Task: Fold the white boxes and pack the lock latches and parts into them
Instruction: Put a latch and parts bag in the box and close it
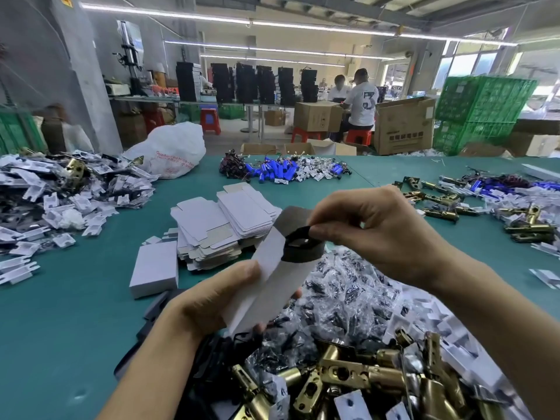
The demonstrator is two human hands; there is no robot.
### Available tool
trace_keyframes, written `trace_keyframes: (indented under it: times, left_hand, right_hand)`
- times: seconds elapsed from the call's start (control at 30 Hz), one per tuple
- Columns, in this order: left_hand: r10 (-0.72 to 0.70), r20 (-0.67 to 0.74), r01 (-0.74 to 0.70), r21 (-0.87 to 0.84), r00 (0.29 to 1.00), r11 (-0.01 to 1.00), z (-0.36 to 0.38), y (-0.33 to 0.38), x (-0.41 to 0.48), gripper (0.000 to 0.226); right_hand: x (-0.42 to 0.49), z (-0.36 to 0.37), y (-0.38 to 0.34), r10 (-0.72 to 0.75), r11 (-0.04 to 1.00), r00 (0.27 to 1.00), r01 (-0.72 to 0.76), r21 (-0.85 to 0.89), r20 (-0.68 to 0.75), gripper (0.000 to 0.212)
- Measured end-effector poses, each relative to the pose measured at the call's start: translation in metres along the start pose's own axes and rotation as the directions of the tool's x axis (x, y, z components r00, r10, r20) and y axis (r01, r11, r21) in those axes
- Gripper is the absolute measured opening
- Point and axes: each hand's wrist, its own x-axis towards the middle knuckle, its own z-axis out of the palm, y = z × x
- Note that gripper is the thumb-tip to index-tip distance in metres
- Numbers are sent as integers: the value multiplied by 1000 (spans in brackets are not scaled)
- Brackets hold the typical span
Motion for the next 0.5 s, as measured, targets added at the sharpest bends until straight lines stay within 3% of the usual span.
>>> trace_keyframes:
  times: [0.07, 0.17, 0.23, 0.33, 0.5]
  left_hand:
    - [9, 34, -9, 14, 999, 1000, 0, 0, 0, 65]
    - [6, 37, -5, -29, 999, 1000, -1, -3, 1, 77]
    - [17, 30, -14, -78, 999, 997, -5, -6, 2, 85]
    - [36, 68, -31, -64, 997, 997, -4, -4, 3, 74]
    - [42, 35, -35, -181, 999, 983, -7, -10, 7, 100]
  right_hand:
    - [5, 2, -6, -54, 992, 999, 53, -119, -3, 5]
    - [12, 5, -12, -70, 968, 997, 78, -237, 46, 7]
    - [14, 9, -13, -60, 958, 995, 79, -276, 76, 8]
    - [16, 16, -14, -4, 959, 992, 40, -280, 128, 14]
    - [21, 21, -13, 72, 941, 980, -5, -338, 187, 11]
